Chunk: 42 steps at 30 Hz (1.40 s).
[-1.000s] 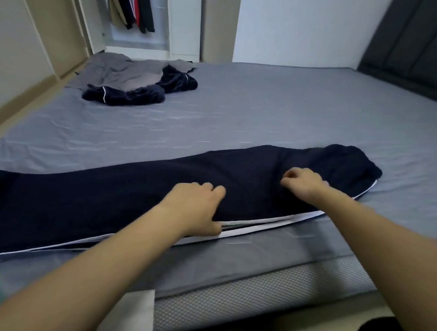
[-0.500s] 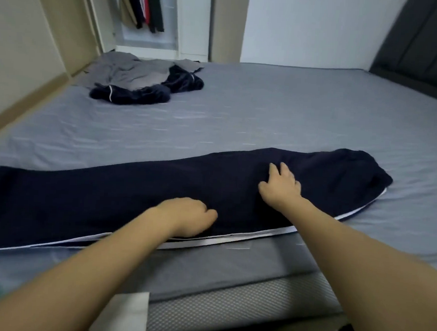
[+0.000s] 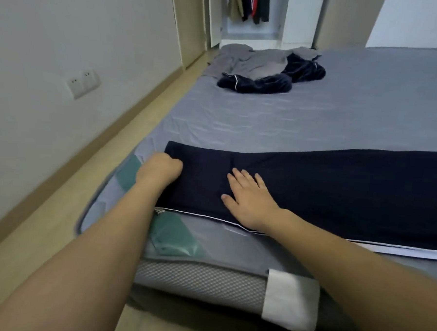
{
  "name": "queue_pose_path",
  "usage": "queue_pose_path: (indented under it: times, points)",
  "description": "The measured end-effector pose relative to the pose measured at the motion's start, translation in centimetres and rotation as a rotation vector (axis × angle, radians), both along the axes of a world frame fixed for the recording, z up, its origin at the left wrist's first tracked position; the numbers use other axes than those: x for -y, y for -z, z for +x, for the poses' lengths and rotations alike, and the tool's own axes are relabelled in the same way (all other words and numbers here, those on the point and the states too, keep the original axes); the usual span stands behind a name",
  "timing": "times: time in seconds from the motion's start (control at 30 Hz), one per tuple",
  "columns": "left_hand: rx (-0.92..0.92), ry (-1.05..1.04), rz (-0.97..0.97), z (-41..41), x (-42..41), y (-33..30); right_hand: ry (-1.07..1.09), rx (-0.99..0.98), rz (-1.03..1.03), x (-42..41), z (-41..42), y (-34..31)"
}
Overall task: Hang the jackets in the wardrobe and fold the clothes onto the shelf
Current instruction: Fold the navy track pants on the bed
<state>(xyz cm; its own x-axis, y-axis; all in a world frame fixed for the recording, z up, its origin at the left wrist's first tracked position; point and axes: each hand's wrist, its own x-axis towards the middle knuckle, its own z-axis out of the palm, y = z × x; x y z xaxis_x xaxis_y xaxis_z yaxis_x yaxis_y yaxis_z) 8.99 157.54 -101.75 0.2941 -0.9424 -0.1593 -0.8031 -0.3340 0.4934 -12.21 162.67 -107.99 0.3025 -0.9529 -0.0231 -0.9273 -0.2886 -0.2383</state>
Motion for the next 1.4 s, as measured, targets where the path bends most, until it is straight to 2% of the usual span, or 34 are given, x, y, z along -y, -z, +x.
queue_pose_path:
  times: [0.1, 0.2, 0.3, 0.47, 0.57, 0.67, 0.77, 0.9, 0.97, 1.03, 1.1, 1.13, 1.23, 1.3, 1.37, 1.4]
  points:
    - [-0.327, -0.011, 0.018, -0.3, 0.2, -1.3, 0.006, 0.100, 0.042, 0.6, -1.4, -1.0]
    - [-0.585, 0.009, 0.098, -3.0, 0.0, -4.1, 0.208, 0.315, 0.031, 1.5, -6.3, -3.0]
    - [-0.613, 0.138, 0.241, -8.1, 0.0, -7.2, 0.560, 0.635, 0.006, 0.9, -13.8, -5.0]
    - [-0.590, 0.400, 0.446, -23.2, -1.4, -9.7, 0.971, 0.957, 0.017, -3.1, -28.9, -7.4]
    - [-0.628, 0.529, 0.451, -34.3, -2.8, -10.7, 1.084, 1.198, 0.119, -7.0, -37.3, -8.9]
    - [-0.638, 0.652, 0.402, -45.6, -4.3, -11.2, 1.157, 1.443, 0.088, -10.3, -44.3, -10.0]
    - [-0.659, 0.714, 0.366, -55.9, -6.6, -10.8, 1.186, 1.613, 0.055, -12.2, -49.7, -10.2]
    - [-0.697, 0.881, 0.454, -65.5, -8.2, -8.8, 1.234, 1.796, 0.060, -14.4, -55.1, -8.6]
    - [-0.526, 0.969, 0.291, -67.5, -7.0, -7.0, 1.259, 1.706, 0.097, -15.3, -56.9, -7.6]
    - [-0.233, 1.053, 0.089, -68.1, -4.9, -5.1, 1.201, 1.491, 0.185, -15.8, -57.7, -6.7]
    - [-0.011, 1.107, 0.074, -67.7, -3.3, -3.3, 1.084, 1.213, 0.243, -15.8, -57.6, -6.0]
    - [0.044, 1.115, 0.077, -67.6, -2.7, -2.6, 1.061, 1.096, 0.236, -15.6, -57.4, -5.6]
    - [0.024, 1.120, -0.023, -67.7, -1.4, -1.4, 1.078, 0.950, 0.174, -14.8, -56.7, -4.3]
    - [-0.110, 1.145, -0.118, -68.1, -1.0, -1.1, 1.058, 0.965, 0.143, -14.4, -56.4, -4.2]
    - [-0.282, 1.175, -0.126, -68.4, -1.0, -0.9, 1.014, 0.911, 0.134, -14.1, -56.2, -4.1]
    - [-0.312, 1.193, -0.118, -68.5, -1.0, -0.7, 1.011, 0.861, 0.130, -14.0, -56.1, -4.3]
